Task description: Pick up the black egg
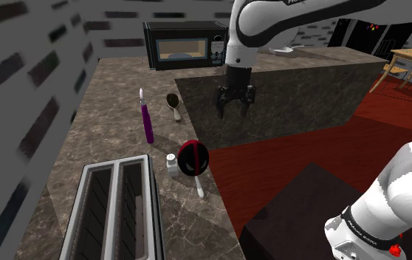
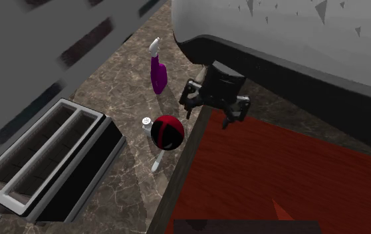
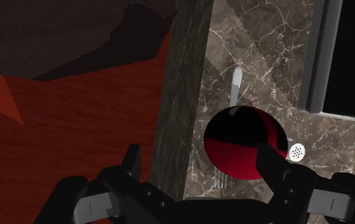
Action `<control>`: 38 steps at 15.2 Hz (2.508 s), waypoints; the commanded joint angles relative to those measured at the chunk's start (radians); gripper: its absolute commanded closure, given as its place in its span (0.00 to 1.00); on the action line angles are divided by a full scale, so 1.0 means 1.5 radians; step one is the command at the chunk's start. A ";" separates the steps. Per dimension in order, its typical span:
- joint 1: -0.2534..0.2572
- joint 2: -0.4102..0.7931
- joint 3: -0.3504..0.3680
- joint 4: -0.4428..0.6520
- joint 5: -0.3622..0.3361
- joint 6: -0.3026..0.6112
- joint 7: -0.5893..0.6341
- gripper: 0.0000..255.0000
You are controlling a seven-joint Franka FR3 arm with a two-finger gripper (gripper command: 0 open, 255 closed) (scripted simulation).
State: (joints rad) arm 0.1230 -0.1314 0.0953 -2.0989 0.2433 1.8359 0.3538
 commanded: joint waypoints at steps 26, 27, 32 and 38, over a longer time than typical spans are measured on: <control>0.041 0.256 0.040 0.147 0.104 0.060 0.056 1.00; 0.042 0.256 0.040 0.147 0.104 0.060 0.057 1.00; 0.041 0.249 0.039 0.164 0.102 0.037 0.065 1.00; 0.039 0.231 0.039 0.193 0.099 -0.008 0.081 1.00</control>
State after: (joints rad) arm 0.1840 0.2186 0.1552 -1.8223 0.3938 1.8413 0.4730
